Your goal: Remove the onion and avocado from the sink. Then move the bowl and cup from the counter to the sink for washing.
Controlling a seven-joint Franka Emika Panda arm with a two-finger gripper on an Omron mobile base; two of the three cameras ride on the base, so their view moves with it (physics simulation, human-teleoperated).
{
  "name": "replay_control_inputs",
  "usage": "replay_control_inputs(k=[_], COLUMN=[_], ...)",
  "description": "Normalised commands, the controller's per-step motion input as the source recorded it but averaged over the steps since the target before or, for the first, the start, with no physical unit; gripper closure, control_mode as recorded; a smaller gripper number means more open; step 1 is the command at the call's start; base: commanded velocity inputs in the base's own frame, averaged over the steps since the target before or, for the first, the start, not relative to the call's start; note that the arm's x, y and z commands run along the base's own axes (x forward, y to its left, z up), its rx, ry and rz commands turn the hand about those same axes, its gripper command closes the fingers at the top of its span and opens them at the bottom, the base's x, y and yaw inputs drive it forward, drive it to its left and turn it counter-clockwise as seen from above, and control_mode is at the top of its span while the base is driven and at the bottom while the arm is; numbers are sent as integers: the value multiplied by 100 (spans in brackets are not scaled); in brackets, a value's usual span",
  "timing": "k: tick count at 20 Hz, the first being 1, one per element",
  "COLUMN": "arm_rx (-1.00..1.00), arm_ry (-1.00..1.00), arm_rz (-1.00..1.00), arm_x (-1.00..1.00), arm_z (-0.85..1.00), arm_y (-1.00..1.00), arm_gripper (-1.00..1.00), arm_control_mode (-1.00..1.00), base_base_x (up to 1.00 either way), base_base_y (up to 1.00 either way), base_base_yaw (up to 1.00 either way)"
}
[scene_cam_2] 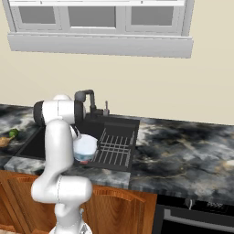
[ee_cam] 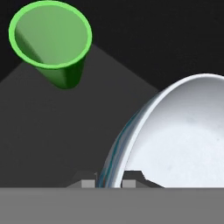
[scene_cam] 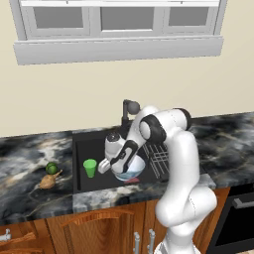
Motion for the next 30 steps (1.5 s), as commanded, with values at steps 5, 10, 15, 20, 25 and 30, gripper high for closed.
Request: replay_control_inputs(k=[5,10,15,20,25,30], arm_rx=[0,0,0,0,0,0], arm_ry=[0,0,0,0,0,0], arm_rz=[-2,-1,0,-2,-4,-5], arm_x=[11,9,0,0,0,-1], arm_z=[-18,-17,-14,-10,-4,0], arm_y=[-1,-1,-1,-1,0,0], arm_gripper=[100,100,100,100,100,100], arm_control_mode=[-100,-100,-100,-100,-100,-100], base_base_x=[0,0,0,0,0,0], base_base_y=[0,0,0,0,0,0], base_base_yaw=[0,0,0,0,0,0])
